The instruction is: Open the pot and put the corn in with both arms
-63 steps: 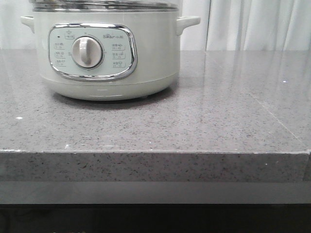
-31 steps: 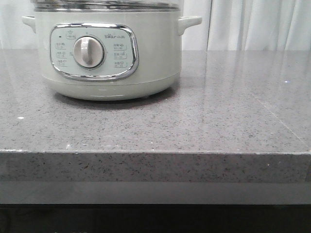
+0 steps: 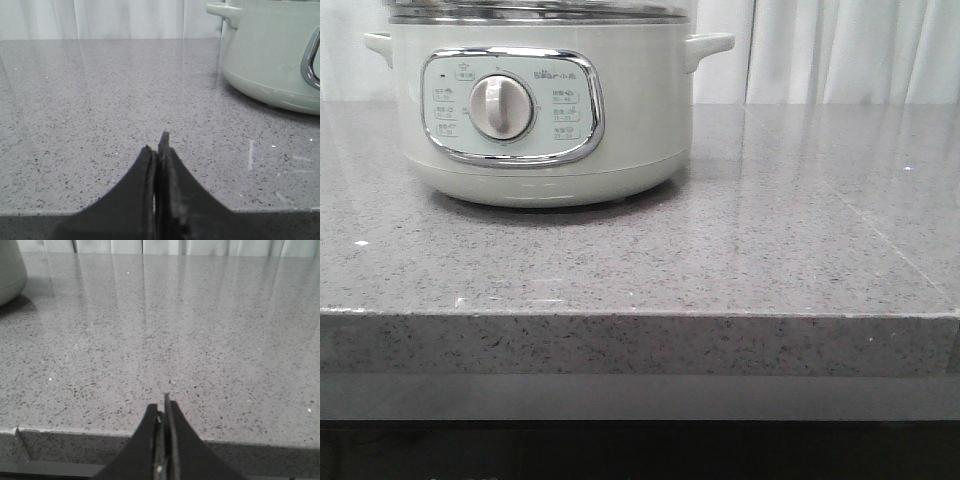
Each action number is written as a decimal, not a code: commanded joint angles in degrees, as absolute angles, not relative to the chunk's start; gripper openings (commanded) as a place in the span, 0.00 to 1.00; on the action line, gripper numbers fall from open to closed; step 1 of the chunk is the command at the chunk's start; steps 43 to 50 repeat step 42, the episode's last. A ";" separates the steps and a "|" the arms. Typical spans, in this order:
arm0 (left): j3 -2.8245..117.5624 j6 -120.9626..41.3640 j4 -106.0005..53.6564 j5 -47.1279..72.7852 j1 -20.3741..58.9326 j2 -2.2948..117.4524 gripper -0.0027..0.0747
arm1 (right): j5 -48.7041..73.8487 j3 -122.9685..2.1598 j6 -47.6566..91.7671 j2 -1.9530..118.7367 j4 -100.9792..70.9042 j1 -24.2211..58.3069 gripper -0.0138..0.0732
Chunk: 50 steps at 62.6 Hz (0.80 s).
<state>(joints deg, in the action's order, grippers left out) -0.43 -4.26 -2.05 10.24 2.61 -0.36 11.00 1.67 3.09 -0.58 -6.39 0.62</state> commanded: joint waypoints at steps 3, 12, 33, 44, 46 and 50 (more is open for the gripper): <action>-1.12 -4.35 -2.22 5.38 2.46 -1.15 0.01 | 6.65 0.98 3.45 -1.83 -6.67 0.20 0.02; -1.12 -4.35 -2.22 5.38 2.46 -1.15 0.01 | 6.65 0.98 3.45 -1.83 -6.67 0.20 0.02; -1.12 -4.35 -2.22 5.38 2.46 -1.15 0.01 | 6.65 0.98 3.45 -1.83 -6.67 0.20 0.02; -1.12 -4.35 -2.22 5.38 2.46 -1.15 0.01 | 6.65 0.98 3.45 -1.83 -6.67 0.20 0.02; -1.12 -4.35 -2.22 5.38 2.46 -1.15 0.01 | 6.65 0.98 3.45 -1.83 -6.67 0.20 0.02; -1.12 -4.35 -2.22 5.38 2.46 -1.15 0.01 | 6.65 0.98 3.45 -1.83 -6.67 0.20 0.02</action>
